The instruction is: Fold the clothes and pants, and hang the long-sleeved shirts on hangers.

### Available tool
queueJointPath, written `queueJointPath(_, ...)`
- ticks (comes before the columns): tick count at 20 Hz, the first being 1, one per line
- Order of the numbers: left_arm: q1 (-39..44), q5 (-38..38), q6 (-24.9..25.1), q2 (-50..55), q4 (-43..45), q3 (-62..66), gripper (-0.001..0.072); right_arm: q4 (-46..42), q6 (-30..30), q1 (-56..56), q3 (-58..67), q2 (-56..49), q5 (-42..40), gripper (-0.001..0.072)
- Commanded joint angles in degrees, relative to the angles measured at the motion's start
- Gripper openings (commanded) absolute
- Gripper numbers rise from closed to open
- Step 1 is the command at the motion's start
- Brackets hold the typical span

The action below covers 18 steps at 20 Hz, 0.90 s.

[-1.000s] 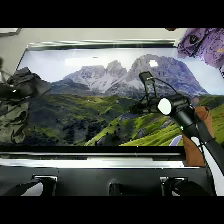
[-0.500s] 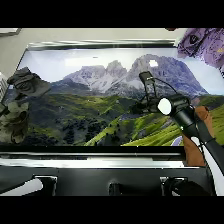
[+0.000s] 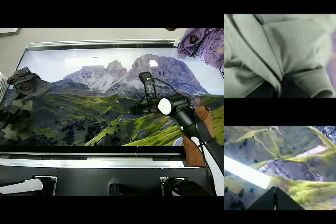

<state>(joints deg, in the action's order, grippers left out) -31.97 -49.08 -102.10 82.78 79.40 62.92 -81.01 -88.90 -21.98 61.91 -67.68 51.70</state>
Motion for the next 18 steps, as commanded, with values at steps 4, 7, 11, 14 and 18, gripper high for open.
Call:
queueJointPath(4, 23.67, -2.80, 1.60, -12.55, -14.88, -0.02, 0.0015, -0.87, -0.02, -0.04, 0.04, 2.89, 8.26, 0.0027)
queueJointPath(7, 41.09, -2.45, 1.60, -14.69, -22.75, -0.02, 0.0015, -5.62, -0.02, -0.04, 0.04, 6.62, 11.82, 0.0028)
queueJointPath(11, 62.75, 3.91, -3.67, -10.88, -23.91, -0.04, 0.0014, -9.81, -0.04, -0.04, 0.04, 11.21, 18.71, 0.0149)
queueJointPath(14, 72.52, 9.40, -9.64, -3.91, -23.96, -0.04, 0.0019, -11.21, -0.04, -0.04, 0.04, 12.46, 24.96, 0.0150)
queueJointPath(18, 72.83, 9.18, -14.05, 0.22, -24.00, 0.02, 0.0601, -12.52, 0.00, -0.04, 0.02, 12.37, 26.58, 0.0452)
